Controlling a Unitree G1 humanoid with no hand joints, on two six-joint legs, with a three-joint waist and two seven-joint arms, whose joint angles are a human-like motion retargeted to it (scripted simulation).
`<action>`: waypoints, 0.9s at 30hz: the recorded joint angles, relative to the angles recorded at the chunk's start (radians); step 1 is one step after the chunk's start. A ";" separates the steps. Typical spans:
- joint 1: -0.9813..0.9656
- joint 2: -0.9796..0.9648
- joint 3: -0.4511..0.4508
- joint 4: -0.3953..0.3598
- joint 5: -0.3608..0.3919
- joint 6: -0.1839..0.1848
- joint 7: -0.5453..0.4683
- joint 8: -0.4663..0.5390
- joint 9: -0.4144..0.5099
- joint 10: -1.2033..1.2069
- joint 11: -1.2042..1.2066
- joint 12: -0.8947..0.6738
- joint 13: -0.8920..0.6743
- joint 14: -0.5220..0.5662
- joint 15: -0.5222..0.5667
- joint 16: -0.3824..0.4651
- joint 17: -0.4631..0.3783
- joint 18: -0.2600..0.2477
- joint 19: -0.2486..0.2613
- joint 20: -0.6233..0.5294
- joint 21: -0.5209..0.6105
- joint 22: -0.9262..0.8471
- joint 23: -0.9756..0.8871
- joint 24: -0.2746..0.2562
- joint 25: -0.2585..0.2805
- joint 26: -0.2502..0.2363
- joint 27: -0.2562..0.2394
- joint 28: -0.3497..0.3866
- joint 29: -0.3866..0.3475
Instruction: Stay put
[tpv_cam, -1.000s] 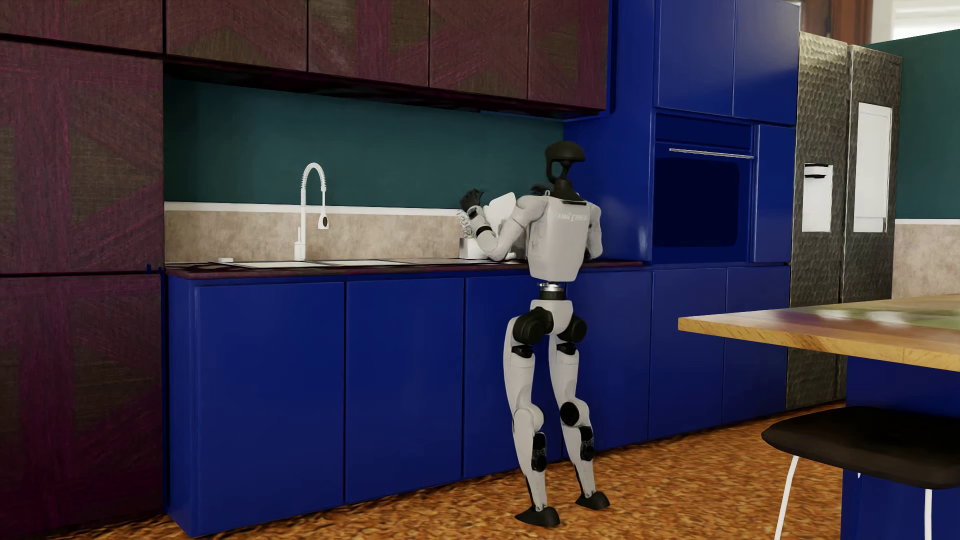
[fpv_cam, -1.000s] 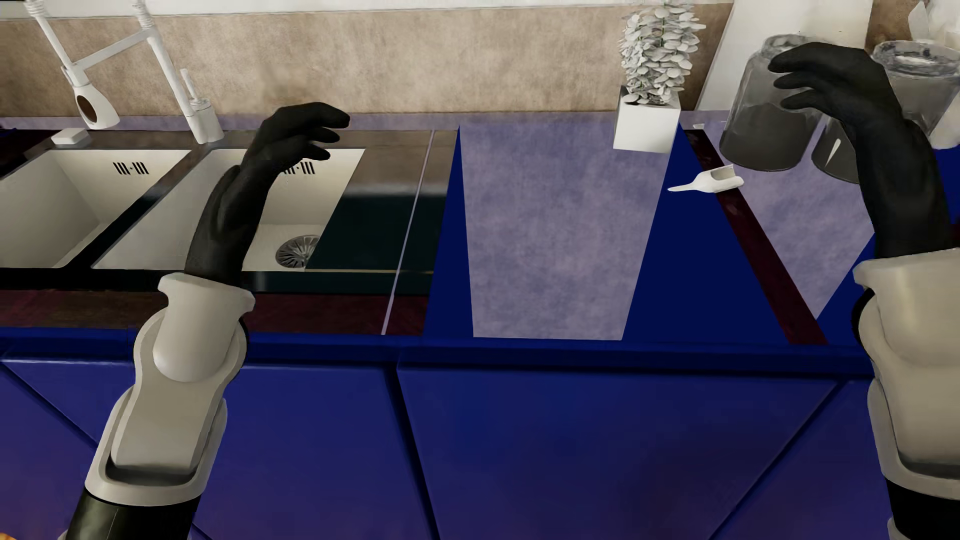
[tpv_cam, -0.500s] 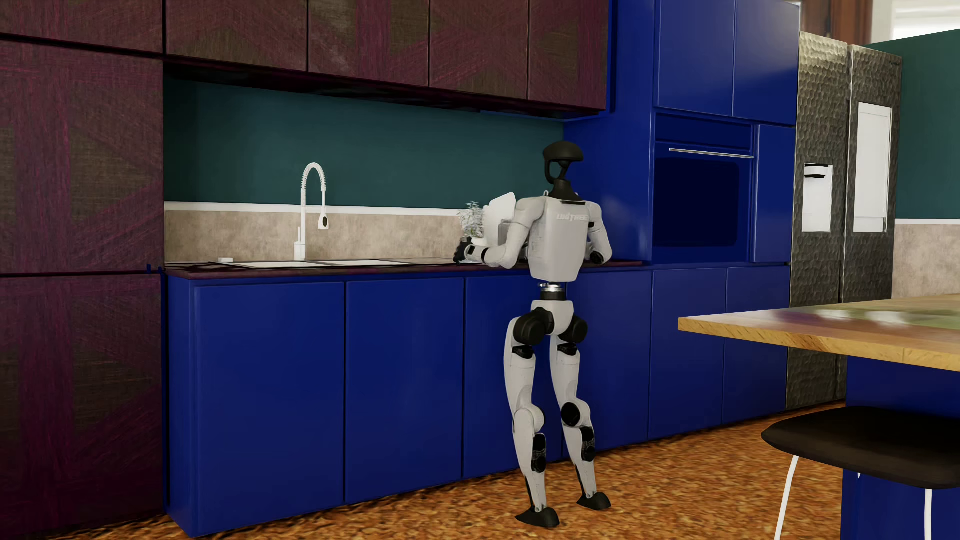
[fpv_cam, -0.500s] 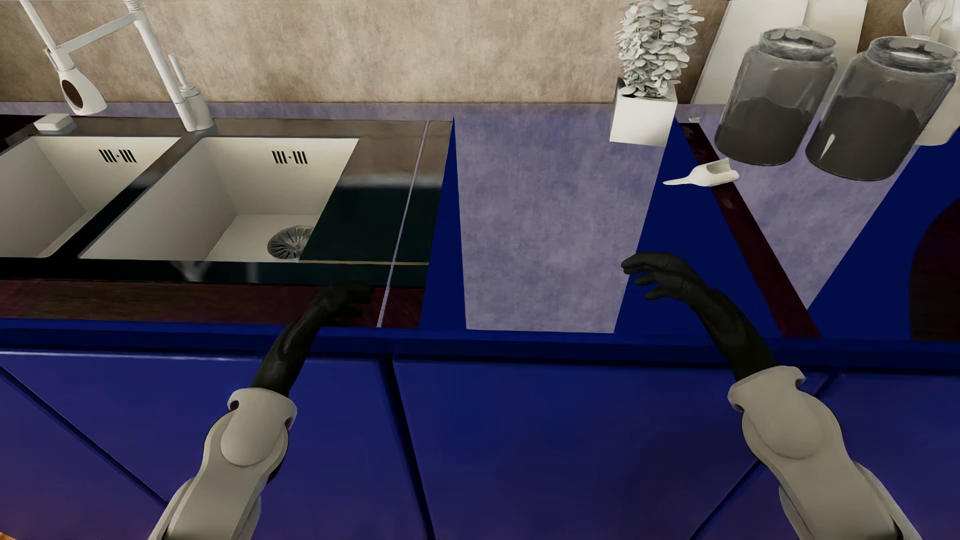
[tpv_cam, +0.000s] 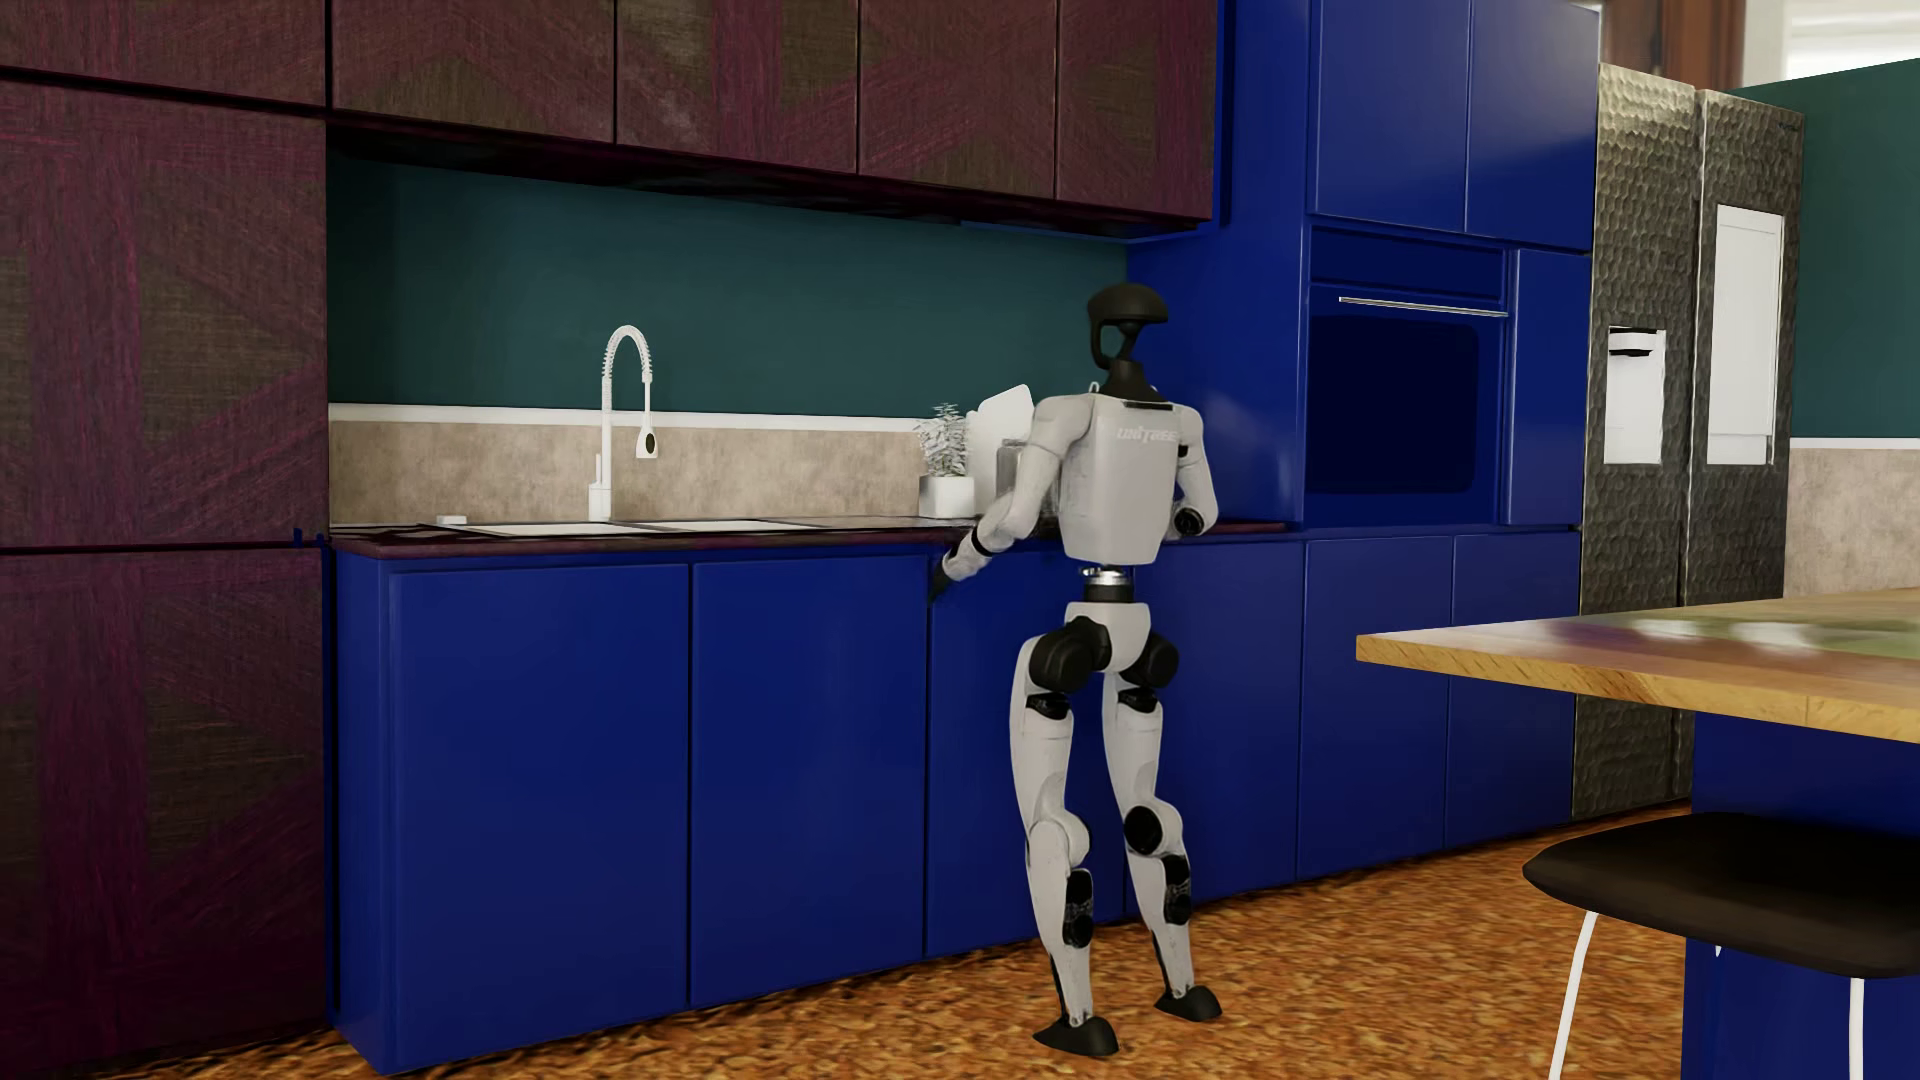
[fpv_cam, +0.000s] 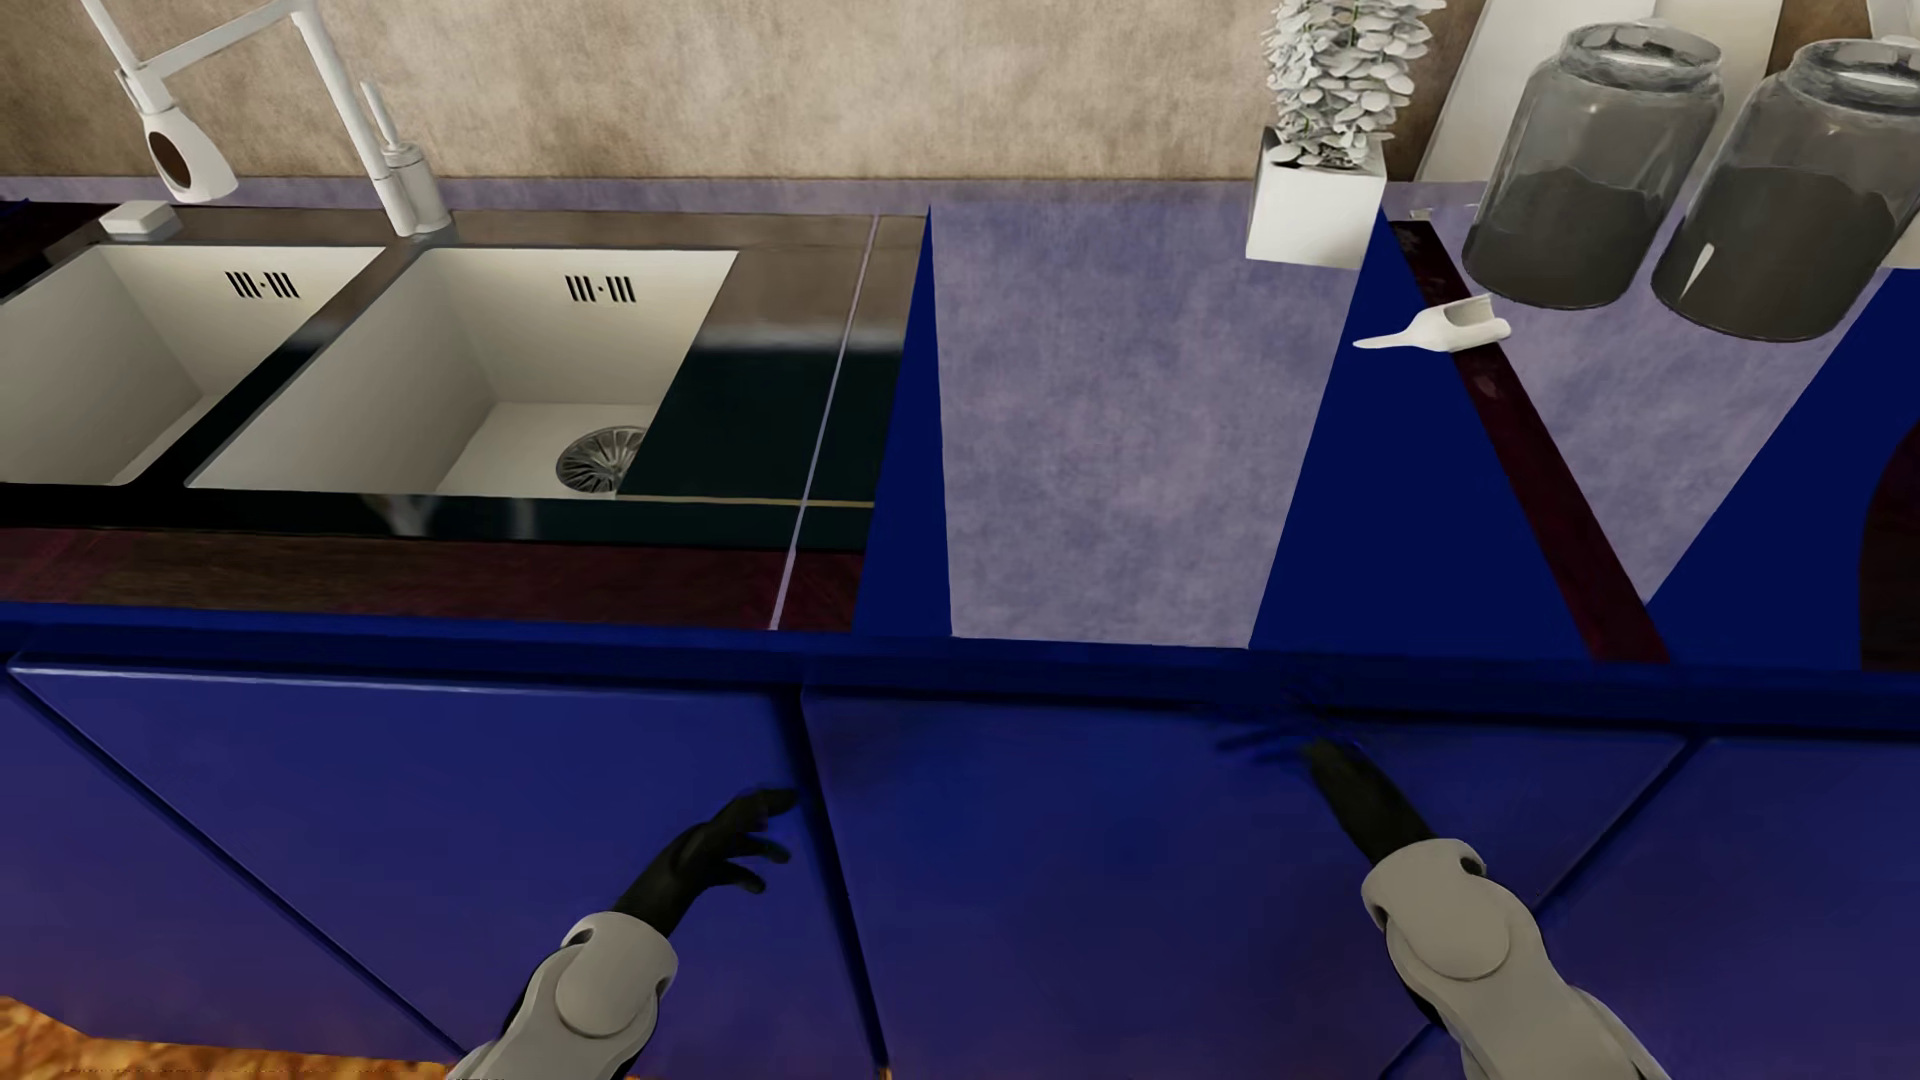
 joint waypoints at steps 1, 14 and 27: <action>0.012 0.011 0.003 0.003 0.005 0.000 0.000 0.000 0.008 -0.006 0.000 -0.009 -0.007 0.003 -0.005 -0.004 0.006 0.000 0.000 -0.023 0.033 0.020 0.043 0.000 0.000 0.000 0.000 0.000 0.000; 0.002 0.014 -0.015 -0.001 0.002 -0.004 0.000 0.000 0.031 0.007 -0.008 -0.097 -0.094 -0.018 -0.010 -0.088 0.074 0.000 0.000 -0.167 0.213 0.302 0.345 0.000 0.000 0.000 0.000 0.000 0.000; -0.010 0.013 -0.030 0.004 0.004 0.009 0.000 0.000 0.036 0.022 -0.013 -0.023 -0.030 -0.028 -0.017 -0.127 0.095 0.000 0.000 -0.078 0.128 0.276 0.319 0.000 0.000 0.000 0.000 0.000 0.000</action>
